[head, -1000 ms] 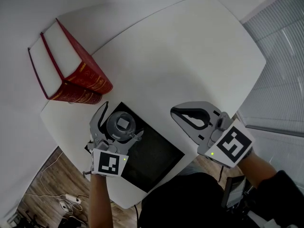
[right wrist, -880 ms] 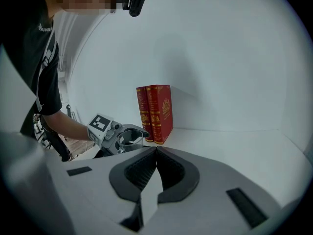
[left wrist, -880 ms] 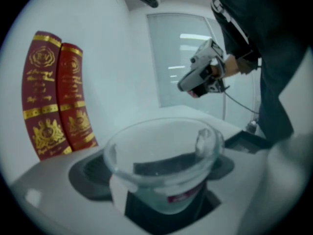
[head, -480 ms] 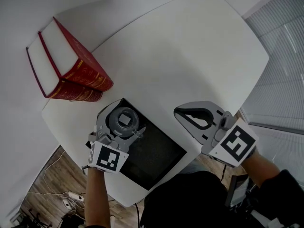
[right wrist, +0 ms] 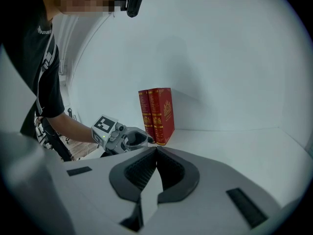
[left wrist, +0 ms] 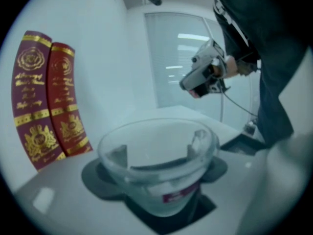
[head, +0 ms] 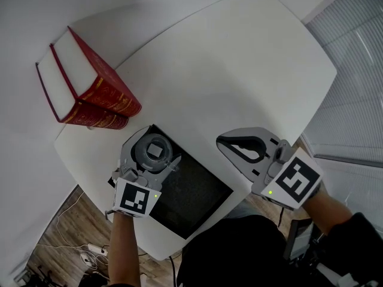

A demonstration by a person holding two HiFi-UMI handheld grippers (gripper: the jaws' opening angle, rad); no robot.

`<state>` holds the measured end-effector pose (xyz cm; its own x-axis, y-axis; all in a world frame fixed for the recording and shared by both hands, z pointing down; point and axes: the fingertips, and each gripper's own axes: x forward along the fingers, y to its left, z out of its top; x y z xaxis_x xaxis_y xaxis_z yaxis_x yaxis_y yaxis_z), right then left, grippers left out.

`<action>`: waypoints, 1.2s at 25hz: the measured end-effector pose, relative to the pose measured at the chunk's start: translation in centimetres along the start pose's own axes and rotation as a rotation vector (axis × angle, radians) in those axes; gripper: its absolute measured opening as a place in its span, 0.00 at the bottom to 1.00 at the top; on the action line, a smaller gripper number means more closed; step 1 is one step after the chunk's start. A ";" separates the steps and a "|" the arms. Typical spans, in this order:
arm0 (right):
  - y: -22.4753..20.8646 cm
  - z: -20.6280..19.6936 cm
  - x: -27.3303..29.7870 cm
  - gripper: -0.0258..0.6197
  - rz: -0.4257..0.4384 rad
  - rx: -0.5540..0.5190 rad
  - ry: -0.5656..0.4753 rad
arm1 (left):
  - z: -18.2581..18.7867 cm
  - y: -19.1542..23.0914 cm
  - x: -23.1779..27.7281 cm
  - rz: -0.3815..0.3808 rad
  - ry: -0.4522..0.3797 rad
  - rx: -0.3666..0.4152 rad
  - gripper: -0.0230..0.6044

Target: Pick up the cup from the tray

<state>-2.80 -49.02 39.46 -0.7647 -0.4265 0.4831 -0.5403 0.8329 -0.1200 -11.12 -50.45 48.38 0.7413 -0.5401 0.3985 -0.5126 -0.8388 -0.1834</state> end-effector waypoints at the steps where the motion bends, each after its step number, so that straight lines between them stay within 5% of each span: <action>1: 0.0 0.1 0.0 0.06 0.000 0.000 -0.003 | 0.4 0.2 -0.2 0.014 -0.023 -0.035 0.68; 14: 0.4 1.6 -0.4 0.06 0.008 -0.009 -0.058 | 3.4 0.3 -3.9 0.181 -0.066 -0.201 0.68; 30: 1.1 3.9 -1.1 0.06 0.029 -0.043 -0.125 | 6.9 0.3 -6.9 0.291 -0.088 -0.238 0.68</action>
<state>-3.95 -49.07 35.42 -0.8190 -0.4405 0.3676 -0.5040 0.8586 -0.0940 -13.40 -47.41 39.33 0.5794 -0.7656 0.2797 -0.7855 -0.6161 -0.0592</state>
